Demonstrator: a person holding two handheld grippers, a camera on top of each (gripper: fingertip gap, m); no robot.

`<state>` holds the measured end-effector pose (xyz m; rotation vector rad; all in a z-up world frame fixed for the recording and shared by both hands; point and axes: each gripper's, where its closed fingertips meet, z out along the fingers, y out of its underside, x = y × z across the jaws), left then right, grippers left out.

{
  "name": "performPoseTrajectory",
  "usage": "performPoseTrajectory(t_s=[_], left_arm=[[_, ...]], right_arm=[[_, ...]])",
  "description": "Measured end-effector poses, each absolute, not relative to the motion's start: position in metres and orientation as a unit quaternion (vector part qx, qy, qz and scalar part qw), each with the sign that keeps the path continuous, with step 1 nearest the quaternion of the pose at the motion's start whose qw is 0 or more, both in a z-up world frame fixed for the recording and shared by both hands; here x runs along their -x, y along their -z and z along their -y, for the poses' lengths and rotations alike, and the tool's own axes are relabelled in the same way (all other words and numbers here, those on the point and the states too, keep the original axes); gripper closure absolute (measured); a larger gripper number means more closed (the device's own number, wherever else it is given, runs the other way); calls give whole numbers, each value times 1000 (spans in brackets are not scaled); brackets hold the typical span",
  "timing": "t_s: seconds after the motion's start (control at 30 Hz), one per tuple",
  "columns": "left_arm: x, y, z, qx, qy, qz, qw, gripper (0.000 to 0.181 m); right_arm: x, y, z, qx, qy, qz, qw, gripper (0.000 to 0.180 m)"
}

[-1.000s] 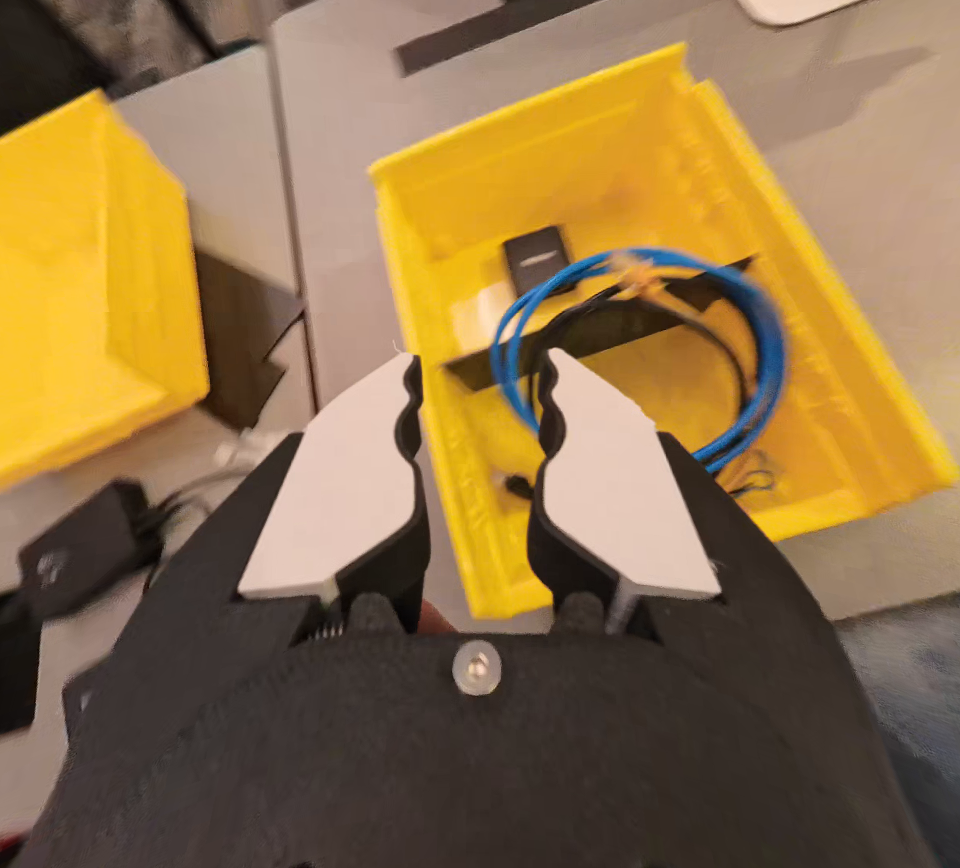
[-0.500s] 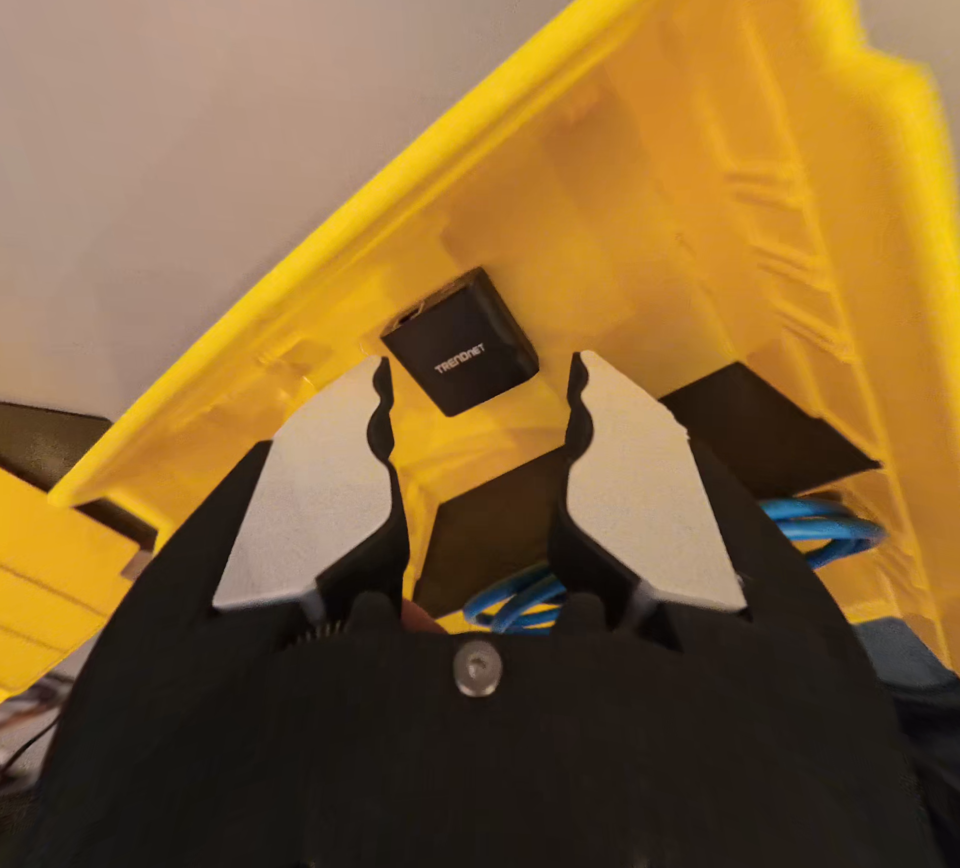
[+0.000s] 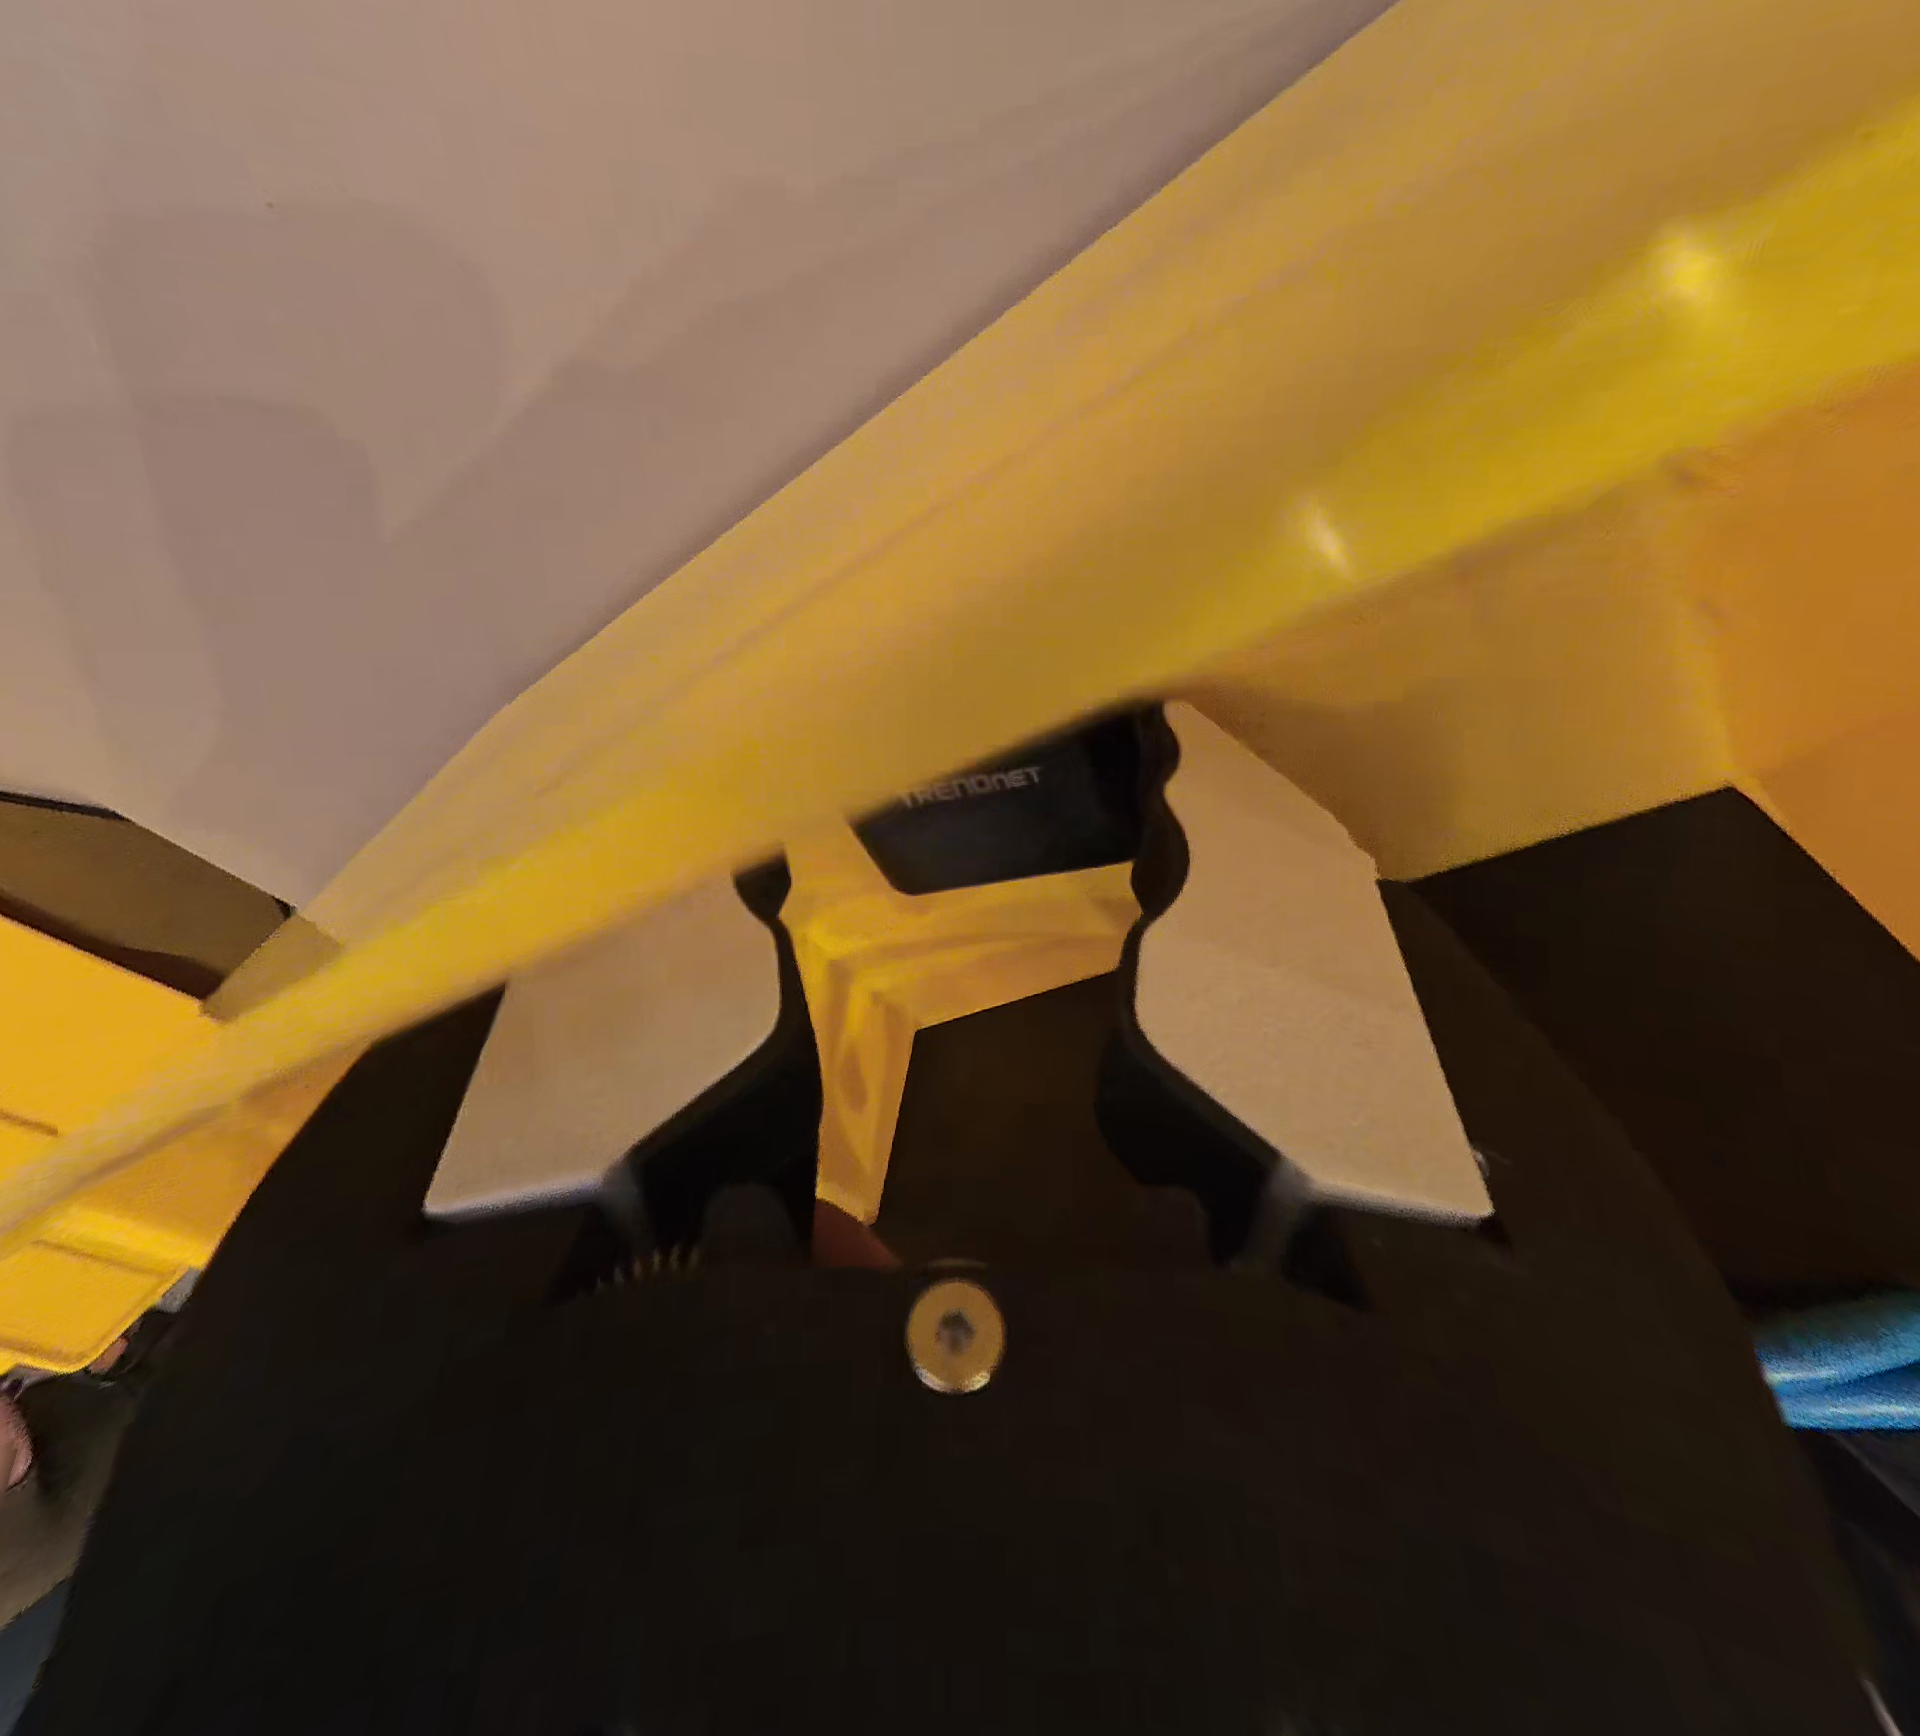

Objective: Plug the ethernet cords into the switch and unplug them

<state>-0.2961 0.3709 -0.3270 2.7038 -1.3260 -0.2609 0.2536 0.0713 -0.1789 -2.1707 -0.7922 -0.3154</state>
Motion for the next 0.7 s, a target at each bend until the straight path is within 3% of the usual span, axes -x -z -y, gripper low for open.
performPoseTrajectory(t_s=[0.43, 0.7], left_arm=[[280, 266, -365, -859, 47, 504, -75, 119], [206, 174, -329, -766, 14, 620, -171, 119]], right_arm=[[-205, 167, -86, 817, 102, 369, 432, 150], [-103, 154, -112, 730, 53, 477, 487, 124]])
